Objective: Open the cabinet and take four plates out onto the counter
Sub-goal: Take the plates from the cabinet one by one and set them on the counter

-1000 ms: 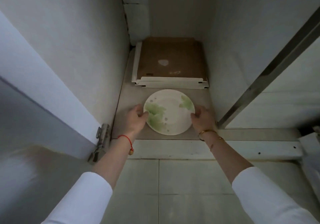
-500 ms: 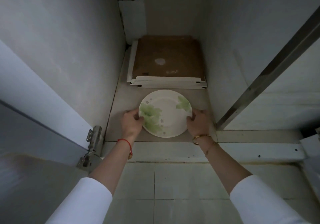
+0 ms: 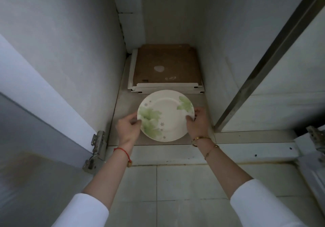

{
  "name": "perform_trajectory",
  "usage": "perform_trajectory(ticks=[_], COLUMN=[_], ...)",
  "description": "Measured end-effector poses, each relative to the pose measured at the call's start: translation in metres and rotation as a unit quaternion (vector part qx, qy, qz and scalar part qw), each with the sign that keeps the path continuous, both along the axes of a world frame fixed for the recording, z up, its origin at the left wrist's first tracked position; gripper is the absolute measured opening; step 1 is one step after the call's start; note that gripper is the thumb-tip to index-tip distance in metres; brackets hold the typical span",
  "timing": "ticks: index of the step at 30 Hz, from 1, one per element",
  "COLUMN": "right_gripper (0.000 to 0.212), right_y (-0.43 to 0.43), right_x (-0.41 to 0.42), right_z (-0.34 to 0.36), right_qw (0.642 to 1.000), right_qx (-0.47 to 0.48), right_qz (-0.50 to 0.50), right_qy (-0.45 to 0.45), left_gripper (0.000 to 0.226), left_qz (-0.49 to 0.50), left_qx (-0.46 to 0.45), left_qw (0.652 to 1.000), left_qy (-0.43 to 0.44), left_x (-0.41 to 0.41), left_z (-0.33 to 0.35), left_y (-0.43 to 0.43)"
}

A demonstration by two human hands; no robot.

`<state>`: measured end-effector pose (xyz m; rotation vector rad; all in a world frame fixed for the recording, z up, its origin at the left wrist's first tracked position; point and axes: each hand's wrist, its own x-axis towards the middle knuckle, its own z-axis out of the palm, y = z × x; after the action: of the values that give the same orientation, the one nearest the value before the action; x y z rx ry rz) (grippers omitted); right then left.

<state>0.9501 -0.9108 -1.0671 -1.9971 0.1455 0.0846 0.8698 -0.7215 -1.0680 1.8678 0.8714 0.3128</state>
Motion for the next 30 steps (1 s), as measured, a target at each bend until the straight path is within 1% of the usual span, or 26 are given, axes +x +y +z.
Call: perform_trajectory(ticks=[4,6,9,12,16,21,25,30], right_gripper=[0.028,0.020,0.027,0.037,0.037,0.041,0.041,0.038], right_y=[-0.009,-0.015,-0.029,-0.040,-0.065,-0.098,-0.127,-0.164], right_x=[-0.018,-0.033,-0.058,-0.083,-0.122,-0.157,-0.182,-0.214], right_z=[0.031,0.052,0.091,0.126,0.189,0.274,0.353,0.461], right_qw=[1.000,0.999,0.999,0.998,0.997,0.994,0.991,0.989], right_qx=[0.024,0.029,0.042,0.046,0.046,0.053,0.071,0.056], right_qz=[-0.005,-0.007,-0.008,-0.015,-0.040,-0.064,-0.081,-0.111], right_qy=[0.016,0.018,0.012,0.026,0.053,0.077,0.077,0.081], left_gripper=[0.037,0.036,0.034,0.037,0.039,0.035,0.032,0.032], left_qz=[0.012,0.011,0.008,-0.002,-0.017,-0.044,-0.069,-0.087], left_qx=[-0.055,-0.083,-0.122,-0.123,-0.124,-0.129,-0.151,-0.152], left_qw=[0.998,0.996,0.991,0.991,0.992,0.991,0.986,0.985], left_qy=[-0.032,-0.040,-0.050,-0.050,-0.026,0.002,0.005,0.001], left_x=[-0.015,-0.027,-0.046,-0.066,-0.094,-0.125,-0.148,-0.174], left_z=[0.034,0.054,0.091,0.124,0.183,0.266,0.348,0.451], left_y=[-0.002,-0.007,-0.020,-0.031,-0.052,-0.081,-0.109,-0.144])
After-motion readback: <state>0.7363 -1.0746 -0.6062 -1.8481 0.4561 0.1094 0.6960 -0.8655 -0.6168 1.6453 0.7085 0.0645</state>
